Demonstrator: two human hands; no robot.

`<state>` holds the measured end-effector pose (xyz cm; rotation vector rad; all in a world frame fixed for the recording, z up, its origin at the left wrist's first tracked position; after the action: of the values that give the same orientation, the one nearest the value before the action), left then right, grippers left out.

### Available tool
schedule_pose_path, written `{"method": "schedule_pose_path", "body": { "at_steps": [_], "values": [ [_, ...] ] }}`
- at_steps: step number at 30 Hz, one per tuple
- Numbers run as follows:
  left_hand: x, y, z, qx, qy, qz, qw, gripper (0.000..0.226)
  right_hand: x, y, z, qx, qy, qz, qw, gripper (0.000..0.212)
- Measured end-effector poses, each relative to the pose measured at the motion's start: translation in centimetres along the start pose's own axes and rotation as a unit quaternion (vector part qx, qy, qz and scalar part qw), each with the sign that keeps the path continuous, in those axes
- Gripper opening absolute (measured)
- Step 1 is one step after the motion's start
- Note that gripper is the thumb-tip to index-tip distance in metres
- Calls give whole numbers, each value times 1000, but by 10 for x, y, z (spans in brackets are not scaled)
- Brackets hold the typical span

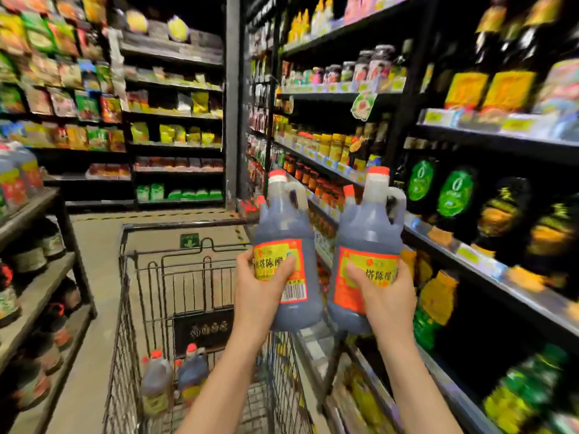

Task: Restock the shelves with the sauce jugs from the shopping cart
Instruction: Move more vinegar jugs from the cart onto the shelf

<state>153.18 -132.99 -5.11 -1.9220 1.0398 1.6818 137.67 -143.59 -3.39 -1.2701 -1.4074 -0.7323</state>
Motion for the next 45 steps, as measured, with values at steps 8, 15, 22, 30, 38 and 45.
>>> {"method": "schedule_pose_path", "body": {
  "at_steps": [8,15,22,30,38,45],
  "values": [
    [-22,41,57,122,5,24,992,73,28,-75,90,-134,4,29,991,67],
    [-38,93,136,245,0,42,969,48,52,-148,193,-251,8,34,967,65],
    [-60,171,234,383,-17,83,920,56,76,-240,293,-392,13,80,916,66],
    [-95,255,380,504,-29,138,852,56,101,-349,433,-510,28,125,851,62],
    [-130,312,554,569,-57,164,804,57,133,-452,585,-563,52,159,809,65],
    [-161,347,691,624,-90,192,752,69,158,-521,705,-599,48,154,784,67]
  ]
}}
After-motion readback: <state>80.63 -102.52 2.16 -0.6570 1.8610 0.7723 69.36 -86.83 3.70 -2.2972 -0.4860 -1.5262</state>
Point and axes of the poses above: each hand's wrist, its own z-axis away from the middle knuckle, its own y-axis out of the palm, x = y × z, the point moved 3 cm from there along -z, towards the middle knuckle, and after that the axes turned 12 degrees about x, right-handed, at the moved point
